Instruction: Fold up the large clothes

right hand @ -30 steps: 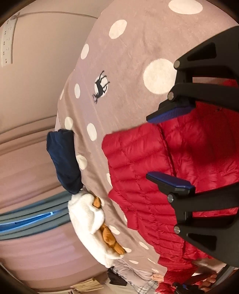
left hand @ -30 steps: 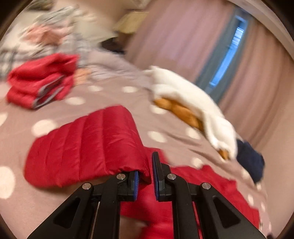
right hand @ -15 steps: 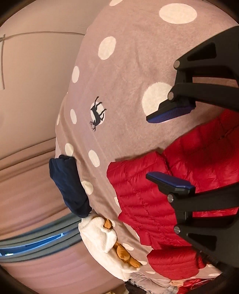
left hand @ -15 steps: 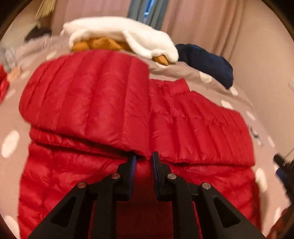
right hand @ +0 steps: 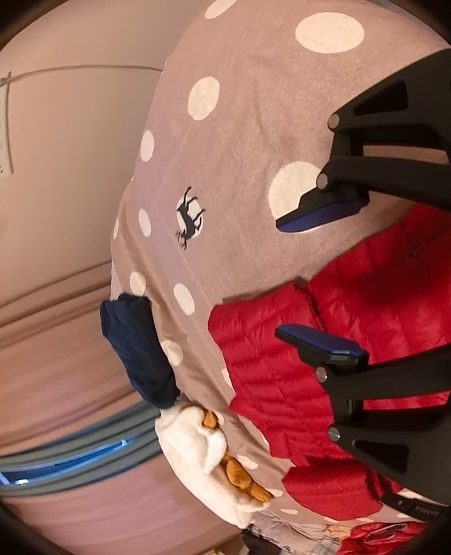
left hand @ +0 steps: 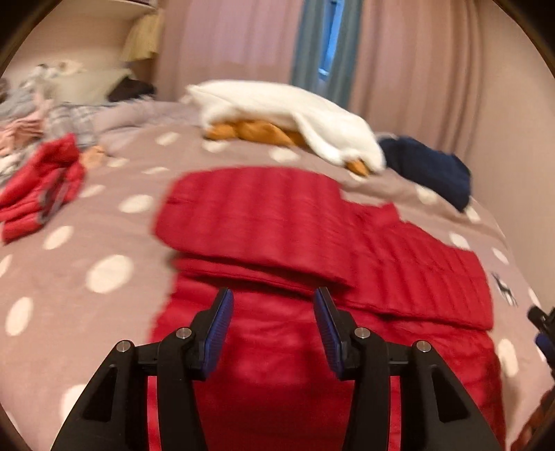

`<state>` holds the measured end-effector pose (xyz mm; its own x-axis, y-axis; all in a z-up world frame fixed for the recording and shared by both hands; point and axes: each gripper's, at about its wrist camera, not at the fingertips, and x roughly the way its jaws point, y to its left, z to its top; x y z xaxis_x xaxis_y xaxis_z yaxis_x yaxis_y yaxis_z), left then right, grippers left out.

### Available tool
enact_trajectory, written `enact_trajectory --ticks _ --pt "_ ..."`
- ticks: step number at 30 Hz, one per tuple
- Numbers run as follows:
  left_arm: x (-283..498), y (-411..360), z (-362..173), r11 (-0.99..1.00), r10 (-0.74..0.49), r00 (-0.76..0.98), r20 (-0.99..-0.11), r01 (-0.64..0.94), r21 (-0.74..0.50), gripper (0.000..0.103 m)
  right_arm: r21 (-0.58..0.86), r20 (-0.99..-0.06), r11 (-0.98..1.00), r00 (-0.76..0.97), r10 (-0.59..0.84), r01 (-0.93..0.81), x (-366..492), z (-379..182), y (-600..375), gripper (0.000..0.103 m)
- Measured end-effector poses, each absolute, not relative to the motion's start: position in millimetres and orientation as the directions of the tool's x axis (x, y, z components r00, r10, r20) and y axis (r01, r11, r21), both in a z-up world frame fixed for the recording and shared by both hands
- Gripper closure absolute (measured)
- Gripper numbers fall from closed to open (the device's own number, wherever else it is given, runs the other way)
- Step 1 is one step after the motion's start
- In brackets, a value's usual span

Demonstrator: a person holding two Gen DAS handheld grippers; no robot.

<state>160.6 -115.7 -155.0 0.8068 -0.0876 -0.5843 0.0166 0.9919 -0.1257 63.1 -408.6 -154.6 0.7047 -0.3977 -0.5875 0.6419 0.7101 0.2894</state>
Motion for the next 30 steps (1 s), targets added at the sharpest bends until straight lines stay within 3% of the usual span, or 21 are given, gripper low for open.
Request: enact_trajectory --ticks 7,13,17,22,30 --pt "160.1 -62.8 -152.0 0.973 0.0 0.806 -0.592 -0.136 -0.185 0.057 0.241 -0.561 0.799 0.751 -0.349 0.551 71.1 -140.4 -375.8 0.043" --pt "164.7 -2.1 -150.7 0.913 0.19 0.799 -0.571 -0.357 -0.196 0.057 0.135 -0.53 0.915 0.808 -0.258 0.38 94.8 -129.3 -317.4 0.025" --pt "170.7 47.8 -156.5 0.84 0.26 0.751 -0.607 -0.486 -0.241 0.057 -0.001 -0.526 0.98 0.833 -0.17 0.2 127.1 -123.0 -256.2 0.006" --pt "175.7 87.0 -169.9 0.772 0.328 0.675 -0.661 -0.594 -0.224 0.057 -0.082 -0.557 0.995 0.831 0.0 -0.055 174.0 -132.3 -184.6 0.005" --pt "174.6 123.7 -189.6 0.682 0.269 0.624 -0.733 -0.661 -0.312 0.057 -0.125 -0.665 0.983 0.746 0.018 -0.136 231.1 -170.5 -134.0 0.007"
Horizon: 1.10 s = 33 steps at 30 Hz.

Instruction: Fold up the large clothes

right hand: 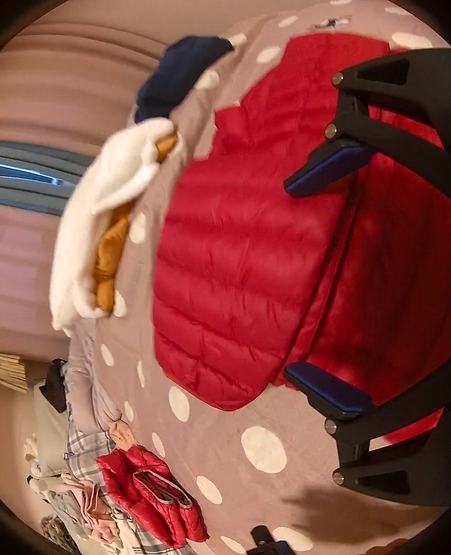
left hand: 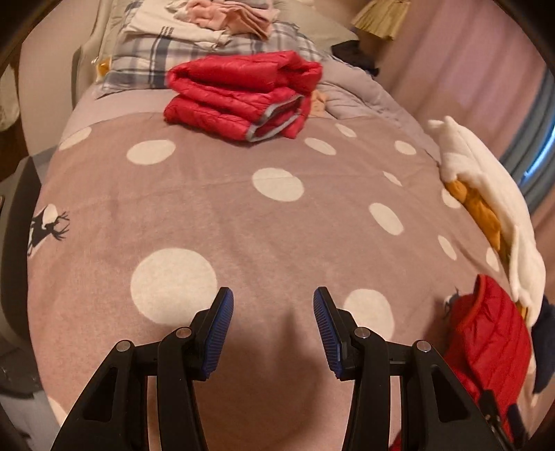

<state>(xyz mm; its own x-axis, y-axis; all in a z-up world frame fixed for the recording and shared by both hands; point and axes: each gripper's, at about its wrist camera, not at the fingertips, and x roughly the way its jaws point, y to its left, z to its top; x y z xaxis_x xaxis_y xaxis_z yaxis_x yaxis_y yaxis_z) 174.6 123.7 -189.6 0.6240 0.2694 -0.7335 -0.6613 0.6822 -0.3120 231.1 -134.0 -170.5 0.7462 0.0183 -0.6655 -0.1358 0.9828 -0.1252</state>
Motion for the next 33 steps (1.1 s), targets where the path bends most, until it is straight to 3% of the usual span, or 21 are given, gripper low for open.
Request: enact_trajectory --ticks 2,4,6,7,9,11,18,25,29,33 --pt "173.7 127.2 -190.0 0.672 0.28 0.612 -0.74 -0.675 -0.304 0.057 -0.184 -0.654 0.978 0.755 -0.049 -0.096 237.8 -176.3 -125.6 0.011" --pt "170.5 133.1 -190.1 0.661 0.282 0.62 -0.732 -0.678 -0.32 0.057 -0.222 -0.643 0.974 0.759 -0.106 -0.053 241.9 -179.1 -123.9 0.028" --pt "171.1 136.9 -190.2 0.655 0.289 0.613 -0.735 -0.687 -0.316 0.057 -0.181 -0.642 0.983 0.761 -0.095 -0.03 242.8 -176.0 -127.0 0.051" --pt "169.8 138.6 -190.4 0.649 0.295 0.609 -0.736 -0.693 -0.313 0.057 -0.158 -0.64 0.987 0.764 -0.088 -0.019 242.8 -173.5 -129.6 0.055" --pt "168.9 143.3 -191.6 0.639 0.297 0.606 -0.738 -0.701 -0.318 0.057 -0.132 -0.627 0.991 0.774 -0.09 0.008 241.3 -168.9 -132.1 0.076" --pt "167.2 147.0 -192.6 0.626 0.295 0.6 -0.743 -0.709 -0.325 0.057 -0.124 -0.608 0.992 0.787 -0.1 0.03 238.1 -164.8 -132.5 0.087" --pt "168.0 149.0 -195.0 0.623 0.284 0.593 -0.753 -0.711 -0.326 0.057 -0.064 -0.57 0.992 0.812 -0.128 0.111 230.5 -150.4 -153.9 0.093" --pt "170.4 144.7 -192.3 0.639 0.271 0.61 -0.745 -0.692 -0.335 0.057 0.102 -0.54 0.94 0.811 -0.223 0.326 208.6 -132.6 -234.9 0.092" --pt "173.0 136.9 -189.7 0.668 0.247 0.629 -0.737 -0.661 -0.341 0.057 0.278 -0.601 0.819 0.756 -0.259 0.501 180.5 -146.5 -318.4 0.089" --pt "181.1 111.0 -183.0 0.744 0.18 0.683 -0.708 -0.566 -0.356 0.057 0.244 -0.688 0.708 0.633 -0.355 0.663 150.0 -172.2 -379.8 0.088"
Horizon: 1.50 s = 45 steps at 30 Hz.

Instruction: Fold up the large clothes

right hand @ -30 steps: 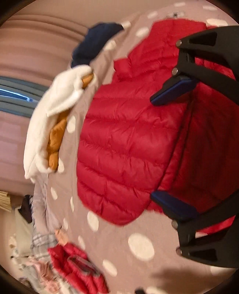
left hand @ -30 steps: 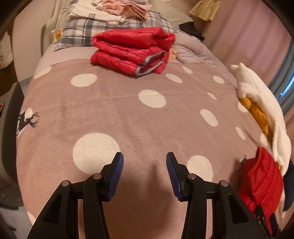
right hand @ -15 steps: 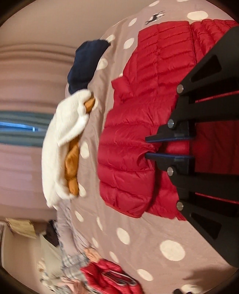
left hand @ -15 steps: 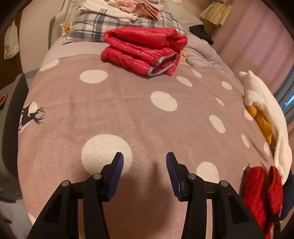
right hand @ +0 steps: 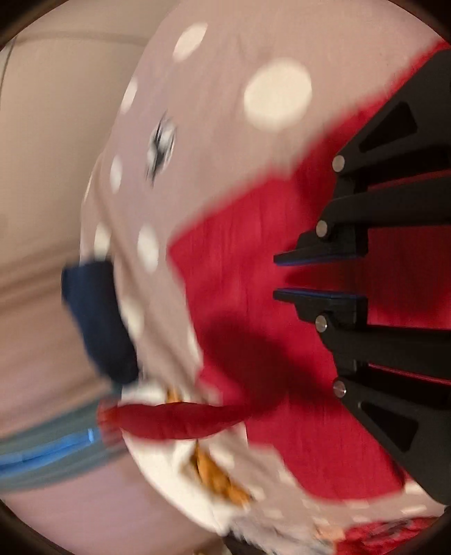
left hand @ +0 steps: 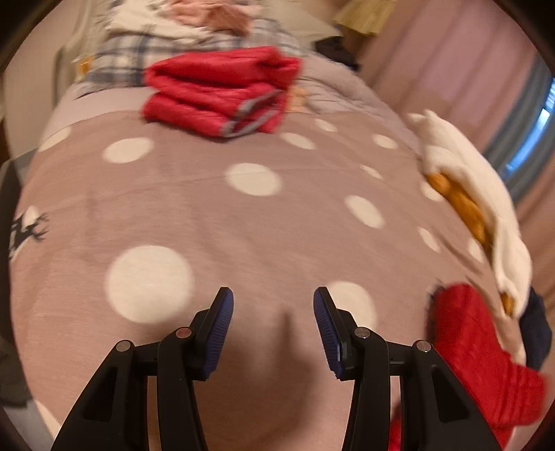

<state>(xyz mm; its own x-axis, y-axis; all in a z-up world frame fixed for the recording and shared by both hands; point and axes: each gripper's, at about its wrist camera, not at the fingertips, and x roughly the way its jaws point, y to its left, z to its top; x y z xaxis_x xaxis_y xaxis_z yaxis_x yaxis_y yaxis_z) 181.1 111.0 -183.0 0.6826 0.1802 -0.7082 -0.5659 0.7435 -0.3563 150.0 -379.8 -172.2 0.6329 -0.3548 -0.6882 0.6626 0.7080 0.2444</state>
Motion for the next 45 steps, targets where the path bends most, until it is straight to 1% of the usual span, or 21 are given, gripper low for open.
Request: enact_trajectory --ticks 1,2,4,5,6,8,11,13,16,17,18,19,20,21,22,24,26,28,32,34,45 --pt "183.2 99.9 -180.0 0.767 0.169 0.695 -0.699 -0.538 -0.35 0.057 0.239 -0.691 0.701 0.625 -0.363 0.672 141.4 -175.9 -389.0 0.088" --pt "184.9 91.3 -177.7 0.783 0.16 0.7 -0.695 -0.519 -0.343 0.057 0.236 -0.694 0.699 0.62 -0.365 0.675 131.9 -179.0 -398.0 0.084" --pt "186.9 69.3 -172.1 0.816 0.132 0.726 -0.675 -0.467 -0.342 0.057 0.231 -0.693 0.7 0.619 -0.369 0.675 121.4 -180.4 -403.5 0.074" --pt "188.5 56.7 -170.0 0.829 0.109 0.743 -0.66 -0.434 -0.352 0.057 0.226 -0.692 0.707 0.621 -0.367 0.67 117.1 -178.9 -404.5 0.065" --pt "192.1 47.6 -169.3 0.84 0.079 0.751 -0.656 -0.404 -0.362 0.057 0.225 -0.691 0.714 0.625 -0.363 0.663 115.7 -177.0 -403.4 0.059" --pt "199.7 30.1 -170.3 0.865 0.03 0.744 -0.667 -0.354 -0.355 0.057 0.218 -0.663 0.754 0.661 -0.351 0.62 115.0 -170.4 -397.5 0.059" --pt "206.9 -2.1 -172.2 0.92 0.056 0.737 -0.673 -0.3 -0.252 0.057 0.158 -0.62 0.82 0.701 -0.352 0.551 117.7 -165.4 -376.6 0.059" --pt "215.9 -18.0 -172.7 0.941 -0.004 0.752 -0.659 -0.22 -0.258 0.057 0.153 -0.608 0.849 0.725 -0.323 0.506 123.7 -167.0 -372.2 0.059" --pt "232.2 -36.8 -167.7 0.962 -0.059 0.786 -0.616 -0.12 -0.245 0.057 0.164 -0.616 0.889 0.748 -0.245 0.427 139.8 -171.7 -366.4 0.065" --pt "235.6 -42.5 -166.7 0.969 -0.066 0.798 -0.6 -0.092 -0.228 0.057 0.167 -0.608 0.897 0.759 -0.232 0.409 144.8 -172.5 -364.1 0.069" --pt "238.5 -48.8 -166.1 0.977 -0.069 0.809 -0.584 -0.063 -0.202 0.057 0.173 -0.602 0.907 0.77 -0.212 0.384 151.6 -174.8 -362.4 0.078" --pt "243.2 -56.7 -169.9 0.985 -0.077 0.818 -0.571 -0.025 -0.17 0.057 0.181 -0.607 0.915 0.773 -0.183 0.359 159.2 -178.9 -361.8 0.082" --pt "247.1 -63.1 -175.6 0.988 -0.086 0.809 -0.581 -0.006 -0.154 0.057 0.19 -0.616 0.918 0.77 -0.165 0.349 163.6 -182.7 -360.5 0.088" --pt "254.8 -67.8 -185.3 0.989 -0.091 0.78 -0.62 0.0 -0.145 0.057 0.196 -0.634 0.917 0.758 -0.152 0.348 170.6 -188.9 -362.0 0.09" --pt "265.4 -70.8 -197.4 0.99 -0.091 0.739 -0.668 -0.003 -0.139 0.057 0.194 -0.652 0.914 0.743 -0.151 0.356 174.9 -195.4 -363.9 0.091" --pt "273.9 -67.3 -208.6 0.986 -0.115 0.704 -0.701 -0.005 -0.166 0.057 0.203 -0.677 0.907 0.722 -0.142 0.368 178.8 -206.7 -368.2 0.091" --pt "275.1 -59.7 -210.1 0.978 -0.143 0.699 -0.7 -0.011 -0.21 0.057 0.238 -0.689 0.892 0.714 -0.125 0.385 178.1 -214.0 -376.3 0.095" --pt "274.2 -61.1 -211.3 0.979 -0.137 0.697 -0.704 -0.011 -0.202 0.057 0.26 -0.701 0.876 0.704 -0.119 0.407 177.2 -220.7 -380.3 0.097" --pt "276.1 -78.0 -212.0 0.997 -0.042 0.691 -0.721 -0.021 -0.078 0.055 0.233 -0.716 0.879 0.685 -0.134 0.415 180.1 -225.9 -375.8 0.097" --pt "275.6 -84.0 -212.9 0.999 -0.014 0.69 -0.723 -0.023 -0.042 0.055 0.212 -0.72 0.883 0.678 -0.148 0.418 180.8 -226.4 -373.0 0.097" --pt "274.1 -80.7 -213.8 0.998 -0.017 0.688 -0.726 -0.027 -0.049 0.055 0.192 -0.727 0.886 0.668 -0.16 0.421 183.8 -226.8 -374.8 0.096"
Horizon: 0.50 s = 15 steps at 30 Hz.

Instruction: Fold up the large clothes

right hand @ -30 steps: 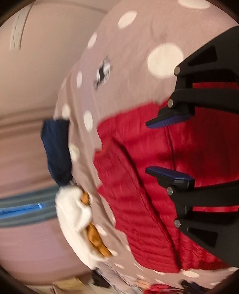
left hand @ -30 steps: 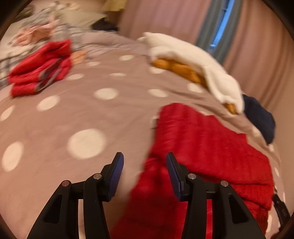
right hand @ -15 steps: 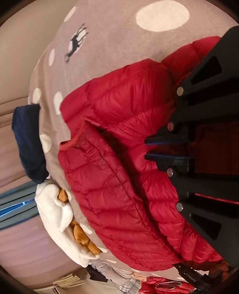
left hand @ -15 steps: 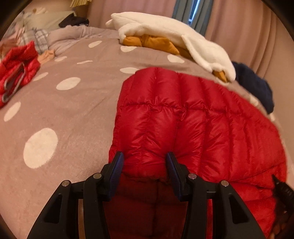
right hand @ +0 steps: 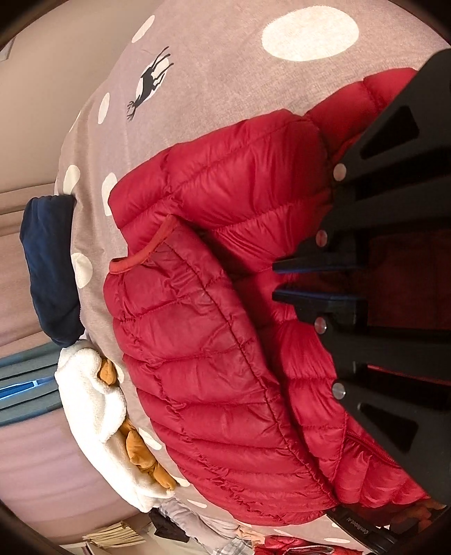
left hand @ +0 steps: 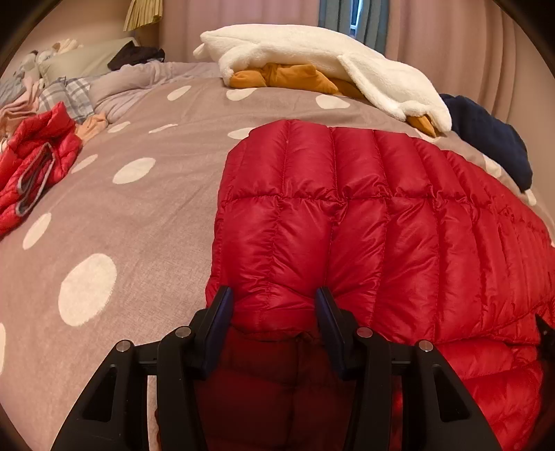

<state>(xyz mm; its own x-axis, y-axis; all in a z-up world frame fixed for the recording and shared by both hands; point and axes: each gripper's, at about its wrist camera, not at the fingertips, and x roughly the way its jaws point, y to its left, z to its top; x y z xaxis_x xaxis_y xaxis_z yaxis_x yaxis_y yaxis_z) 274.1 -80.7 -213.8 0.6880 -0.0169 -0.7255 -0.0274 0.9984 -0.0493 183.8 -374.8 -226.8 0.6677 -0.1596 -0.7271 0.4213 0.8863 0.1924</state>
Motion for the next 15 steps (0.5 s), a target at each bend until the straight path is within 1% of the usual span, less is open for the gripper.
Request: enact_trajectory --ticks 3,5,7,10,11,12,13,14,15 --pt "274.1 -79.4 -212.1 0.998 -0.018 0.69 -0.724 -0.034 -0.058 0.054 0.194 -0.726 0.887 0.669 -0.158 0.419 184.1 -226.5 -374.7 0.094" --pt "270.3 -73.8 -207.9 0.994 0.0 0.697 -0.717 -0.076 -0.074 0.054 0.21 -0.72 0.884 0.678 -0.148 0.417 182.5 -224.5 -375.8 0.093" --pt "260.6 -58.5 -200.1 0.98 0.008 0.711 -0.703 -0.145 -0.135 0.054 0.245 -0.713 0.873 0.689 -0.132 0.421 176.4 -220.1 -379.1 0.091" --pt "236.3 -28.5 -186.9 0.934 -0.007 0.721 -0.693 -0.243 -0.263 0.054 0.283 -0.709 0.853 0.695 -0.122 0.438 158.2 -207.7 -381.1 0.08" --pt "229.3 -22.3 -184.7 0.92 -0.006 0.723 -0.691 -0.267 -0.286 0.054 0.274 -0.701 0.856 0.7 -0.135 0.439 146.5 -199.9 -378.4 0.072" --pt "215.8 -10.5 -180.8 0.895 0.004 0.721 -0.692 -0.311 -0.319 0.054 0.258 -0.695 0.86 0.703 -0.152 0.44 136.3 -193.3 -375.6 0.059" --pt "207.6 -4.6 -178.8 0.887 0.007 0.716 -0.698 -0.327 -0.326 0.053 0.241 -0.686 0.863 0.706 -0.172 0.444 126.7 -187.8 -373.0 0.051" --pt "197.0 2.4 -176.7 0.886 -0.007 0.714 -0.701 -0.32 -0.334 0.053 0.22 -0.666 0.864 0.717 -0.207 0.454 109.0 -179.3 -370.9 0.039" --pt "190.3 6.6 -175.7 0.886 -0.017 0.718 -0.695 -0.312 -0.344 0.053 0.211 -0.653 0.861 0.722 -0.227 0.462 97.8 -174.5 -370.7 0.034"
